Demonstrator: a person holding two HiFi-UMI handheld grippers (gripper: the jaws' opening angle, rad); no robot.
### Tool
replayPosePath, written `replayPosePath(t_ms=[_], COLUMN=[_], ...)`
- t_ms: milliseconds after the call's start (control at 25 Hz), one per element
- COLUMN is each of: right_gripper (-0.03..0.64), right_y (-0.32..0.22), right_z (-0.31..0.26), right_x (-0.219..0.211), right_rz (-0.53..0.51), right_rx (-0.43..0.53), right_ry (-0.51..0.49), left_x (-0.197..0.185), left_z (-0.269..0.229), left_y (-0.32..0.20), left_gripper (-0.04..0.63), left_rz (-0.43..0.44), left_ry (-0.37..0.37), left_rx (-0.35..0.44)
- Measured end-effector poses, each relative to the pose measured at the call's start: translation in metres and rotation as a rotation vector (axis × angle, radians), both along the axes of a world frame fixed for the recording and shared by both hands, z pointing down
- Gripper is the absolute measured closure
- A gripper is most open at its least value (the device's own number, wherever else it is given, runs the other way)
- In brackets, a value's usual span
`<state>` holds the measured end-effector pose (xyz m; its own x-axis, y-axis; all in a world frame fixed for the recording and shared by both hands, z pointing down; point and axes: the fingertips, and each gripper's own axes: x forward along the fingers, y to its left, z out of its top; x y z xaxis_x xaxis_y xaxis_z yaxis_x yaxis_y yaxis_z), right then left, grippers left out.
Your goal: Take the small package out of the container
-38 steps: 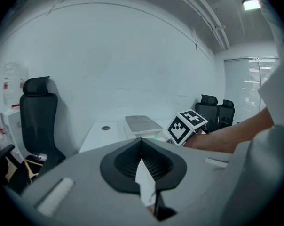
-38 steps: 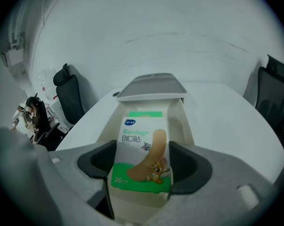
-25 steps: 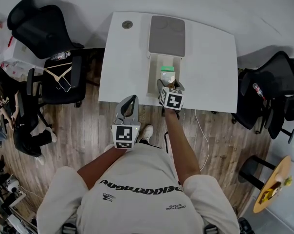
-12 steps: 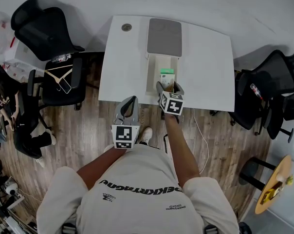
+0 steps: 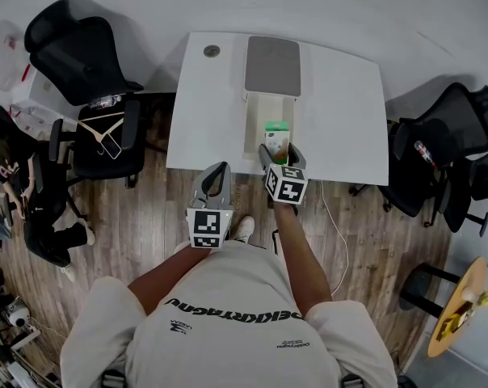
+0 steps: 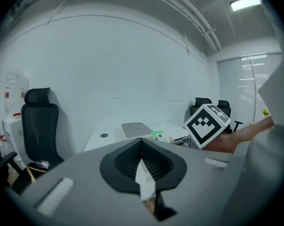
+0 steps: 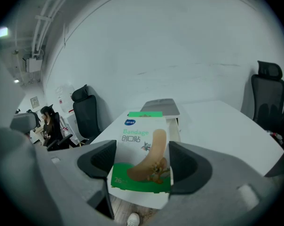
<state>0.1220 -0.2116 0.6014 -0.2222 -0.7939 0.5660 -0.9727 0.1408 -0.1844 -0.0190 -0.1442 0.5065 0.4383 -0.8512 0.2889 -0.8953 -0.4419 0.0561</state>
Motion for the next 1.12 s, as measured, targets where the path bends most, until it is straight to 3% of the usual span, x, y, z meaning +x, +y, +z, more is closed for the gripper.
replayPosePath(t_ms=[1120], right_gripper=[0.268], right_y=[0.038], right_z=[-0.065], right_x=[-0.008], right_rz=[-0.010], right_rx=[0.182], right_ry=[-0.057], left_x=[0.006], left_z=[-0.010], left_y=[0.006], left_gripper=[0.598], left_rz=[0.034], left_ry=[-0.021], left_rx=[0.040])
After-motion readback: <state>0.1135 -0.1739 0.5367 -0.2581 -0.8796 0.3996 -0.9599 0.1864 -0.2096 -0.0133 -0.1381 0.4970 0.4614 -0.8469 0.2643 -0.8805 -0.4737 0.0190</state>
